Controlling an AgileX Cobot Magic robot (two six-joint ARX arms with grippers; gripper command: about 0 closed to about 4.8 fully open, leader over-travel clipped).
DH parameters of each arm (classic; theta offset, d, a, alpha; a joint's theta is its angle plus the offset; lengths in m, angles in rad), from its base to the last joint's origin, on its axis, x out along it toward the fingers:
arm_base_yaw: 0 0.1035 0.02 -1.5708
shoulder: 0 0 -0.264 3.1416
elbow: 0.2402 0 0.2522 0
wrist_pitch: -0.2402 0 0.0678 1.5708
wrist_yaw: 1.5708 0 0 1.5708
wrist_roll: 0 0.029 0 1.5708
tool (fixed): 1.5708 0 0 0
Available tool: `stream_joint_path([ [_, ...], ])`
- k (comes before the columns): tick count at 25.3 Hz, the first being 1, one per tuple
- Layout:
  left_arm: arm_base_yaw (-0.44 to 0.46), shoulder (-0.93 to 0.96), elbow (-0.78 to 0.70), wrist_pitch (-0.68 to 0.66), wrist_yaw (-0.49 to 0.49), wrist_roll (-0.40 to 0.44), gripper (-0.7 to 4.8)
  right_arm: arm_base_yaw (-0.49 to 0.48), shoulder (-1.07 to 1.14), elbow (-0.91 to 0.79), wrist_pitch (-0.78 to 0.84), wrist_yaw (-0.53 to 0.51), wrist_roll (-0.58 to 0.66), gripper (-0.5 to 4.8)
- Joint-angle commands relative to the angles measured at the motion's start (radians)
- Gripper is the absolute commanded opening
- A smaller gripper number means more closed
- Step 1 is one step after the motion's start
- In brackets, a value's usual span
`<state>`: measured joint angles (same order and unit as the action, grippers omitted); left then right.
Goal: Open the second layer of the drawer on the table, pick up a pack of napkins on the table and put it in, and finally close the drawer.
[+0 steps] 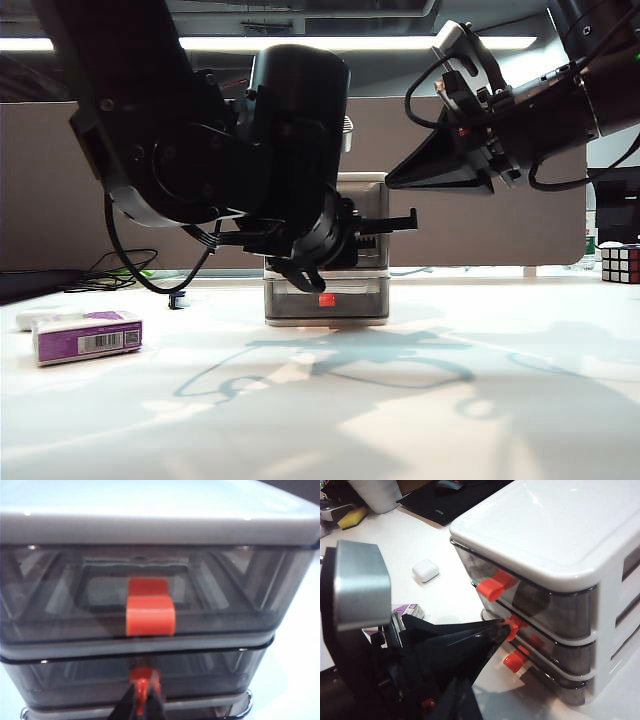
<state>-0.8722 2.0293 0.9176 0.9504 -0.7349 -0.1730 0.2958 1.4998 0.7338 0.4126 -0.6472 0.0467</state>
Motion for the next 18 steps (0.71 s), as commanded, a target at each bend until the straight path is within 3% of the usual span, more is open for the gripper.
stream_joint_path([
  [1,0.002,-0.002,0.003,0.014,-0.005,0.008,-0.06,0.001,-0.001,0.006,0.023,-0.002,-0.004,-0.04],
  [11,-0.013,-0.005,0.002,0.004,-0.002,0.008,-0.06,0.001,0.05,0.016,0.093,0.018,0.002,-0.05],
  [18,-0.013,-0.005,0.0,-0.002,-0.013,0.008,-0.05,0.027,0.183,0.145,0.088,-0.011,0.009,-0.04],
])
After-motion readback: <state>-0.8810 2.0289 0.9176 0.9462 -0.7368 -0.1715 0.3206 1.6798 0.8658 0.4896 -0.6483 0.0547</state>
